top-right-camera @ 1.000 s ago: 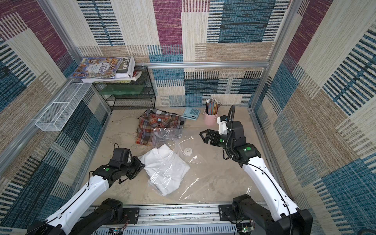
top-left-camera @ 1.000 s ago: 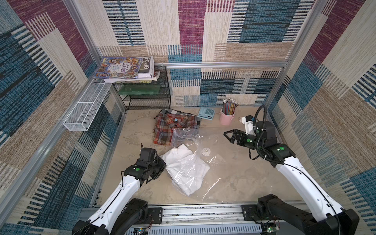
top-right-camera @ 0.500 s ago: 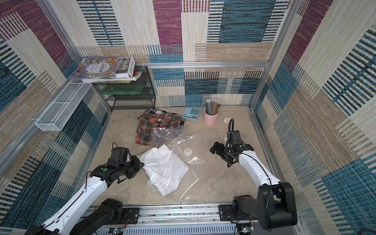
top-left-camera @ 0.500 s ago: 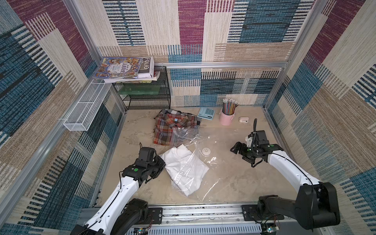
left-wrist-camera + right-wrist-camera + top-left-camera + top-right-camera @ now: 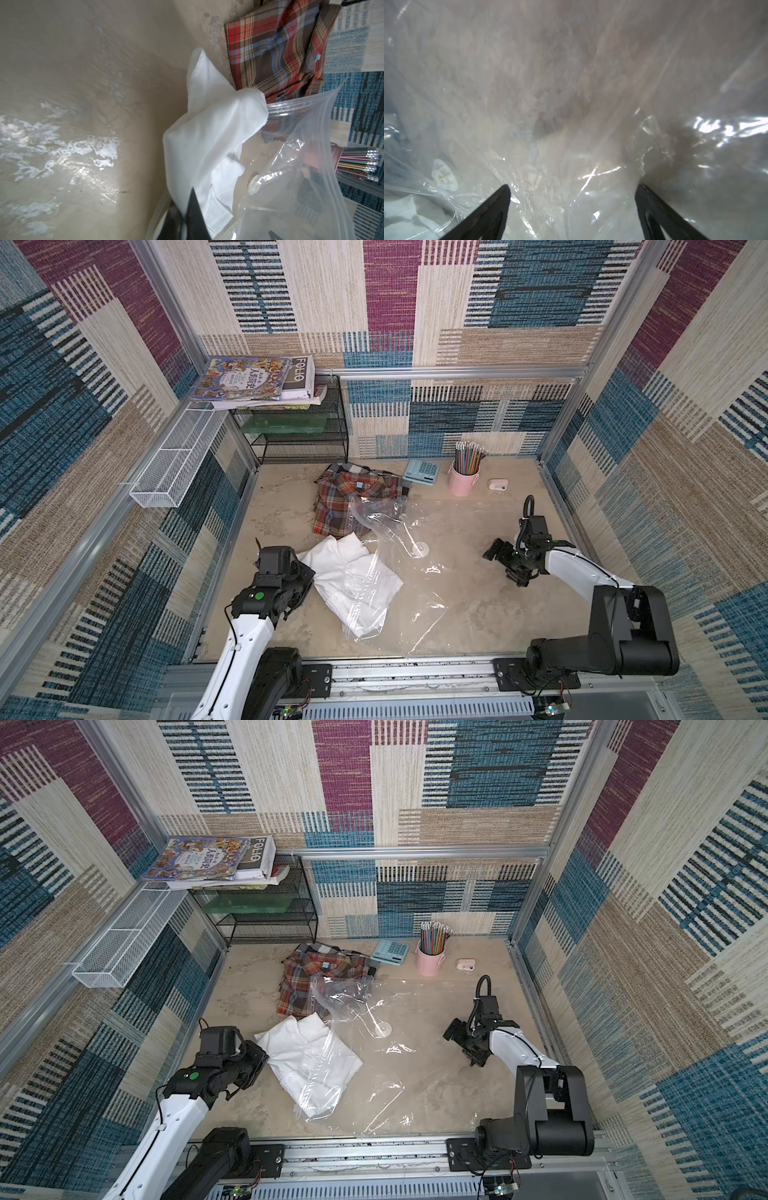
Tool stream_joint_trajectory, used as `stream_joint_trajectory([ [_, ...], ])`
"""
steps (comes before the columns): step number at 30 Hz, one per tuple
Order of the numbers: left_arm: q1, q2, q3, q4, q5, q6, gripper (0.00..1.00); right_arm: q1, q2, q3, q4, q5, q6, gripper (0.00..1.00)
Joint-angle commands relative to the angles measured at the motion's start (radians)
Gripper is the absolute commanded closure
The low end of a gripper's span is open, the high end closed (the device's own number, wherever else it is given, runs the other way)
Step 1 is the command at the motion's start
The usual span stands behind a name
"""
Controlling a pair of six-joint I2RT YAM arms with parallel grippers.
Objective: Take the shirt out of the vacuum bag
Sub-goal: Take out the shirt from the vacuum bag, then place the shirt at the center of the board.
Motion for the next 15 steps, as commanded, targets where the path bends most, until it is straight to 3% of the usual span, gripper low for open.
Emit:
stream_joint_trajectory([
  [1, 0.076, 0.007, 0.016, -0.024, -0.005, 0.063, 1.00, -0.037, 0.027, -0.014, 0.010, 0.032, 0.003, 0.04],
  [8, 0.262, 0.067, 0.079, -0.041, -0.002, 0.161, 1.00, -0.114, 0.064, -0.011, 0.037, 0.027, 0.008, 0.04],
  [15, 0.320, 0.092, 0.120, -0.080, -0.106, 0.235, 1.00, -0.171, 0.077, 0.012, 0.032, 0.011, -0.016, 0.04],
])
